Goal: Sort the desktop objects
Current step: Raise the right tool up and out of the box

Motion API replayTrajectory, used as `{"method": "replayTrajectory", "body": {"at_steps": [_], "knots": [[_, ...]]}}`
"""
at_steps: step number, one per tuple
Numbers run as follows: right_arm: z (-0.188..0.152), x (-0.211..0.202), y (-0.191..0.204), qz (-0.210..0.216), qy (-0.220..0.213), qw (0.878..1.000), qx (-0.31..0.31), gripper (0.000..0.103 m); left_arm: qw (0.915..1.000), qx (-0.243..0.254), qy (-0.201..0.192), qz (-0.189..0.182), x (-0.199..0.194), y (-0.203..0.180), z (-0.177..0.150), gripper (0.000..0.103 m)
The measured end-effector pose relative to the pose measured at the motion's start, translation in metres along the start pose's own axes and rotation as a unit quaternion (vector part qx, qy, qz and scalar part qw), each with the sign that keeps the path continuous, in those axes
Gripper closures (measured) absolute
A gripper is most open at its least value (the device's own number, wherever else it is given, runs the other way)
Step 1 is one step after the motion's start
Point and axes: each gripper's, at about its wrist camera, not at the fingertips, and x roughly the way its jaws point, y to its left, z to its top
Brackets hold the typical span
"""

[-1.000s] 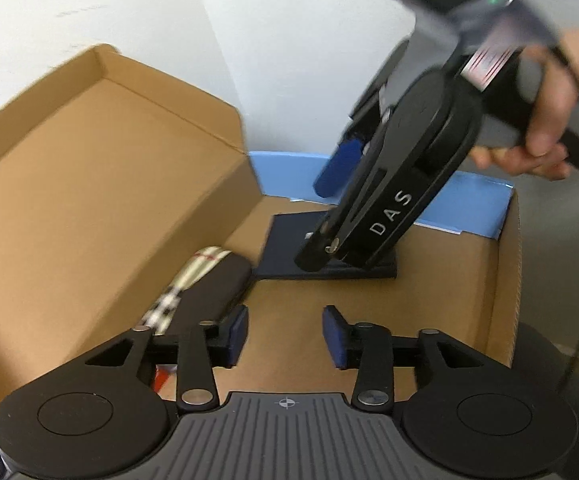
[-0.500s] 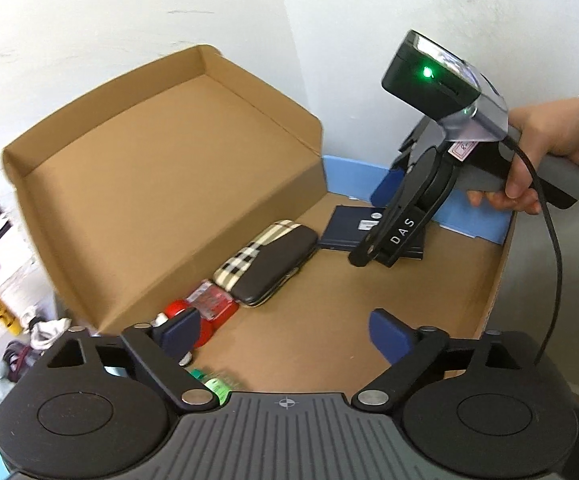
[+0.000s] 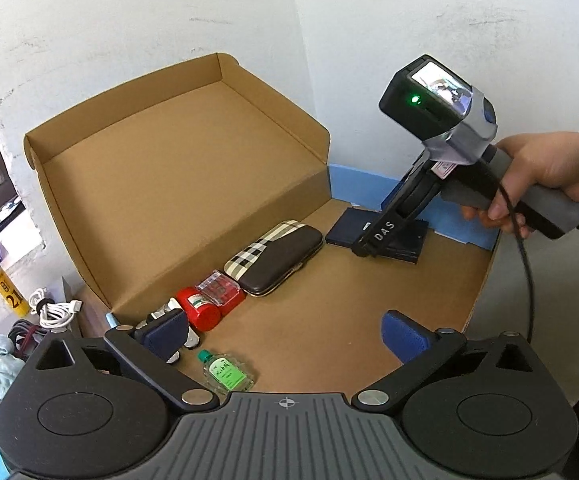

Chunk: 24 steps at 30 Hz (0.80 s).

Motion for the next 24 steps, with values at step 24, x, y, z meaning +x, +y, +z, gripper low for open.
{"method": "replayTrajectory", "body": {"at_steps": [24], "knots": [[-0.043,-0.047,-0.012,0.026,0.012,1.000,0.001,0.056,0.9992,-0.032,-0.012,0.021,-0.019,0.002,-0.011,0.000]]}}
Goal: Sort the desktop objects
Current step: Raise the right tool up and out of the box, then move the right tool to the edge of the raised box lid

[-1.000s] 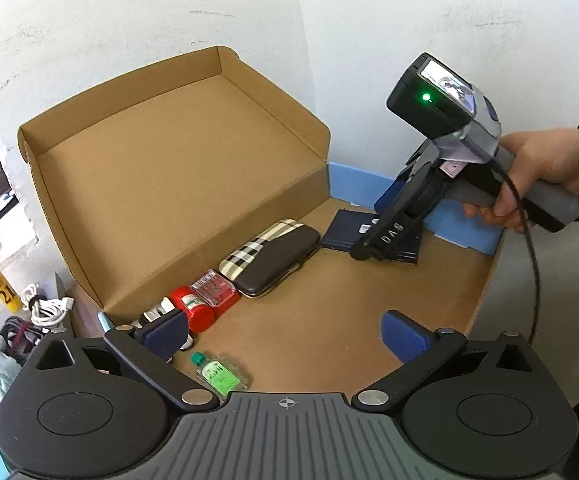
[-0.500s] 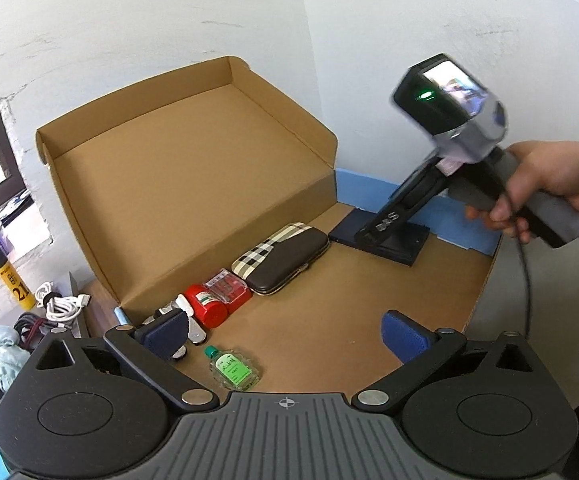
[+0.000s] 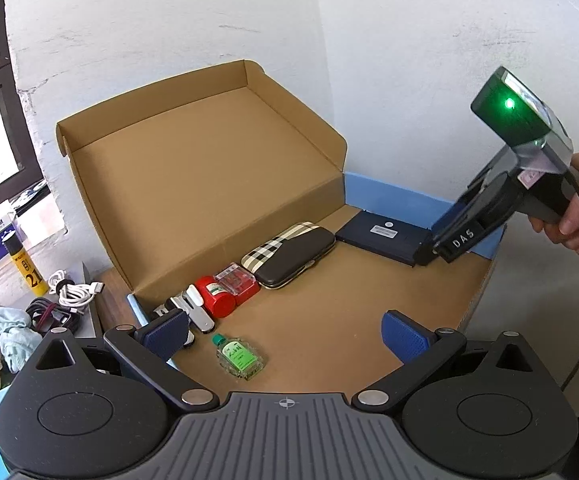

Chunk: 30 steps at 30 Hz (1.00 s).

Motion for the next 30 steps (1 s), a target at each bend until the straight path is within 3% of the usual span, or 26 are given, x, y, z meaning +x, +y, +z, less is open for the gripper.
{"method": "replayTrajectory", "body": {"at_steps": [15,30], "knots": [[0.010,0.027,-0.005,0.028,-0.007,0.999,0.029,0.057,0.9994,-0.033,-0.002,0.010,-0.009,0.011,0.003,0.000],[0.028,0.040,-0.002,0.021,-0.024,0.999,0.018,0.058,0.9989,-0.040,-0.011,0.022,-0.018,0.016,0.009,0.000]]}}
